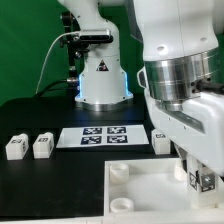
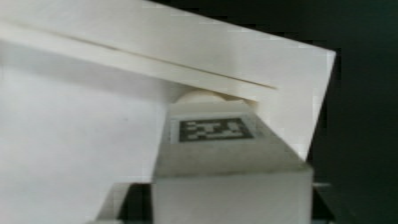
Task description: Assemble one leg
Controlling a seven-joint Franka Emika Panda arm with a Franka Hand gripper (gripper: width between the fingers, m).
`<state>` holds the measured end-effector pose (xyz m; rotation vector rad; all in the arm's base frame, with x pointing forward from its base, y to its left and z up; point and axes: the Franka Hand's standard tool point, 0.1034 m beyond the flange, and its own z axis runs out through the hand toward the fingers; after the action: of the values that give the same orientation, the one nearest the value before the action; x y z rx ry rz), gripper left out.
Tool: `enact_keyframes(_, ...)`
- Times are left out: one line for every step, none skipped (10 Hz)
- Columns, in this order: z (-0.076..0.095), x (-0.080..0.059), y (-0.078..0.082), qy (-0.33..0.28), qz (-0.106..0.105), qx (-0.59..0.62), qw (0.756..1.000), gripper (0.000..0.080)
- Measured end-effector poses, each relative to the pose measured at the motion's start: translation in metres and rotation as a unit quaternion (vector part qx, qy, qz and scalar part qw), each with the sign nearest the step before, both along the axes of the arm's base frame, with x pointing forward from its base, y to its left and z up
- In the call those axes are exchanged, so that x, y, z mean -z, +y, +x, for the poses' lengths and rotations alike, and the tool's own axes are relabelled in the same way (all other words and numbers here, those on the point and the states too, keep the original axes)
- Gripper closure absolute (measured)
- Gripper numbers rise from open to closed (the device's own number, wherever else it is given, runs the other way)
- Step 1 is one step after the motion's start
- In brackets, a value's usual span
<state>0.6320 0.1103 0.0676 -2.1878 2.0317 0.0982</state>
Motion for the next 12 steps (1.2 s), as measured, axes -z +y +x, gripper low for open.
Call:
enact_keyframes(-0.0002, -0.0001, 0.0013, 0.007, 0.003, 0.042, 0.999, 0.0503)
enact_keyframes(-0.0003, -0.0001, 0.0014, 0.009, 0.003, 0.057, 0.998, 0.0503)
enact_keyframes(-0.0004, 0.0001, 0.0015, 0.008, 0.003, 0.048, 0.999, 0.0503)
enact_keyframes(-0.0006, 0.0005, 0.0018, 0.008, 0.003, 0.048, 0.999, 0.0503)
enact_keyframes(-0.0007, 0.0006, 0.0019, 0.007, 0.002, 0.038, 0.999, 0.0321)
enact_keyframes(0.0, 0.0001, 0.0012, 0.002, 0.0, 0.008, 1.0, 0.0209)
enact_keyframes(0.0048, -0.0043, -0.0012, -0.005, -0.001, -0.031, 1.0, 0.0209)
enact_keyframes(0.0041, -0.0038, 0.0024, -0.011, -0.005, -0.073, 0.997, 0.0162)
enact_keyframes(0.0033, -0.0038, 0.0064, -0.021, -0.012, -0.147, 0.989, 0.0153)
enact_keyframes(0.0031, -0.0037, 0.0073, -0.032, -0.016, -0.218, 0.975, 0.0153)
enact_keyframes(0.0034, -0.0036, 0.0063, -0.039, -0.018, -0.258, 0.965, 0.0151)
enact_keyframes(0.0034, -0.0035, 0.0061, -0.044, -0.02, -0.295, 0.954, 0.0151)
